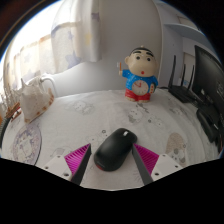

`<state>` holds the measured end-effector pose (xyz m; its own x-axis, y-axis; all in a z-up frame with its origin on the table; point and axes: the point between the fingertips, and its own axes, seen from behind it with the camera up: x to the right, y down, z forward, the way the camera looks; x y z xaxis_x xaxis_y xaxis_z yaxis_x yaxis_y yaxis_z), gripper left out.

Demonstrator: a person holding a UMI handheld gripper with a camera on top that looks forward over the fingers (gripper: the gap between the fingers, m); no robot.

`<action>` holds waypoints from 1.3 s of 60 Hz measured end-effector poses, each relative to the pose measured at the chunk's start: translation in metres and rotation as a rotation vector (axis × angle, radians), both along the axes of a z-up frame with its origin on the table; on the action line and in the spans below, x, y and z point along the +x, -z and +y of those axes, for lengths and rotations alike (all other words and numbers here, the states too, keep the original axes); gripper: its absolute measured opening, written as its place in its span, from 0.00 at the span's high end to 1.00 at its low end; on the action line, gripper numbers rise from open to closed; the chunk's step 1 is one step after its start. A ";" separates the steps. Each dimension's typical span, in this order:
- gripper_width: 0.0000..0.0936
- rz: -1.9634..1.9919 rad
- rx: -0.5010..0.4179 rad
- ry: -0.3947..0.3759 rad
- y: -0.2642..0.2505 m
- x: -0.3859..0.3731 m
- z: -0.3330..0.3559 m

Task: Arrange mouse

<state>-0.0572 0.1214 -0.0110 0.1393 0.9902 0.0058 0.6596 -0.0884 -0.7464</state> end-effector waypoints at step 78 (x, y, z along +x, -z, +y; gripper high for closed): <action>0.48 -0.040 -0.038 -0.469 -0.004 -0.011 -0.336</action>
<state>-0.0678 -0.2145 -0.0067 -0.3229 0.9458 -0.0355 0.6627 0.1992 -0.7219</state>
